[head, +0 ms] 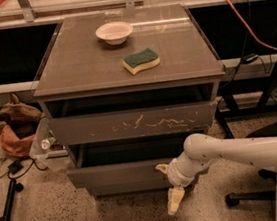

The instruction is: Close middle drawer

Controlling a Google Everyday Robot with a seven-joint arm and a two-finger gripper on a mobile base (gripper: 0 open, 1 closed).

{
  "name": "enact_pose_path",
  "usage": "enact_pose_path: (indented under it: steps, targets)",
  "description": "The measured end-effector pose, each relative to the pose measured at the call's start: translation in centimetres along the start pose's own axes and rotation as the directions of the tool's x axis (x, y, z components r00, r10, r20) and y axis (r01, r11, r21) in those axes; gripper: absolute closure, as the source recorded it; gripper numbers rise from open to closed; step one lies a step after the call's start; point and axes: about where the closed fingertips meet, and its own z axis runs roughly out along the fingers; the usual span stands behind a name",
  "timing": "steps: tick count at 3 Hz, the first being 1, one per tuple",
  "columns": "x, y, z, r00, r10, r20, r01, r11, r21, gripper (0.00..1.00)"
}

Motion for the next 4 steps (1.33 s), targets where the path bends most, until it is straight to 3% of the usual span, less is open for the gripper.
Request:
enact_pose_path:
  steps: [1,2,3,4]
  targets:
    - [-0.1,-5.2,-2.4,0.999,-0.011,-0.037,0.015,0.9949,0.100,0.00]
    - [-0.1,-5.2,-2.4,0.999,-0.011,-0.037,0.015,0.9949,0.100,0.00]
    - [0.9,-3.3,-4.5,0.999,0.035,-0.035,-0.029,0.9853,0.169,0.00]
    - [2.6,0.4,-10.7,0.990,0.136,-0.048,-0.113,0.9363,0.332,0.00]
